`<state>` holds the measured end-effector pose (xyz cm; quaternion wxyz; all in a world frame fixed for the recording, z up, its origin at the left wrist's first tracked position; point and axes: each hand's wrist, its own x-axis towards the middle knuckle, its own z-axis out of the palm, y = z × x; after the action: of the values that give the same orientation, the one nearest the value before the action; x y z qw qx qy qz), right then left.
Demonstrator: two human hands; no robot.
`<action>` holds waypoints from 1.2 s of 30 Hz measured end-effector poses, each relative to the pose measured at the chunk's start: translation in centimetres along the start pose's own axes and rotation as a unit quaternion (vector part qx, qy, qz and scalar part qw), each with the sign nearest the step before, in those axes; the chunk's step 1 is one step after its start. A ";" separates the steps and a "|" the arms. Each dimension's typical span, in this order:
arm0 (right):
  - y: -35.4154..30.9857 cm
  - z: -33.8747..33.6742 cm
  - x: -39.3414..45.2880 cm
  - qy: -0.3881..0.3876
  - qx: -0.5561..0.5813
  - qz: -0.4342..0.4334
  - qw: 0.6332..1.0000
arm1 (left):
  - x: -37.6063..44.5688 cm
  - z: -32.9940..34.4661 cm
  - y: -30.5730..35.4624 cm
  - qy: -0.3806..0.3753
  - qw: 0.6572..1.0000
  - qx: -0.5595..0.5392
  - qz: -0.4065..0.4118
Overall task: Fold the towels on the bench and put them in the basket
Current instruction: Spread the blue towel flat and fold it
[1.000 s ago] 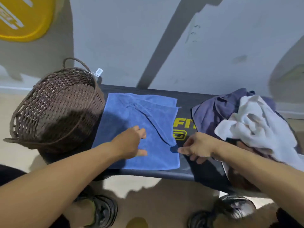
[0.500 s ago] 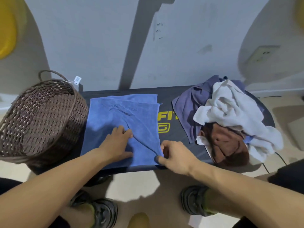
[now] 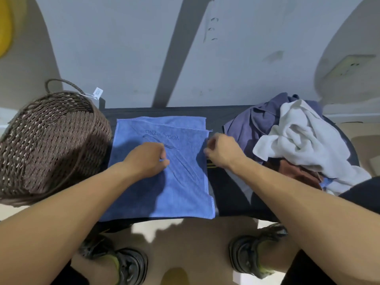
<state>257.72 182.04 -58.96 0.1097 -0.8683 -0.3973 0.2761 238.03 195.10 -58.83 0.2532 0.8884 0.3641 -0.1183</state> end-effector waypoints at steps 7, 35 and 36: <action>-1.4 0.7 5.7 -0.019 0.014 -0.018 1.000 | 4.8 -2.1 -2.5 0.084 0.996 0.028 -0.002; -3.1 -3.2 12.2 -0.059 -0.114 -0.090 0.988 | 10.7 -7.2 -9.3 0.025 0.998 0.060 -0.007; -3.2 -3.3 12.2 -0.070 -0.109 -0.087 0.988 | 10.6 -7.2 -9.4 0.020 0.997 0.067 -0.015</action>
<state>264.04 193.35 -59.75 0.0100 -0.8157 -0.5055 0.2812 239.11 210.90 -60.32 0.1842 0.9001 0.3736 -0.1280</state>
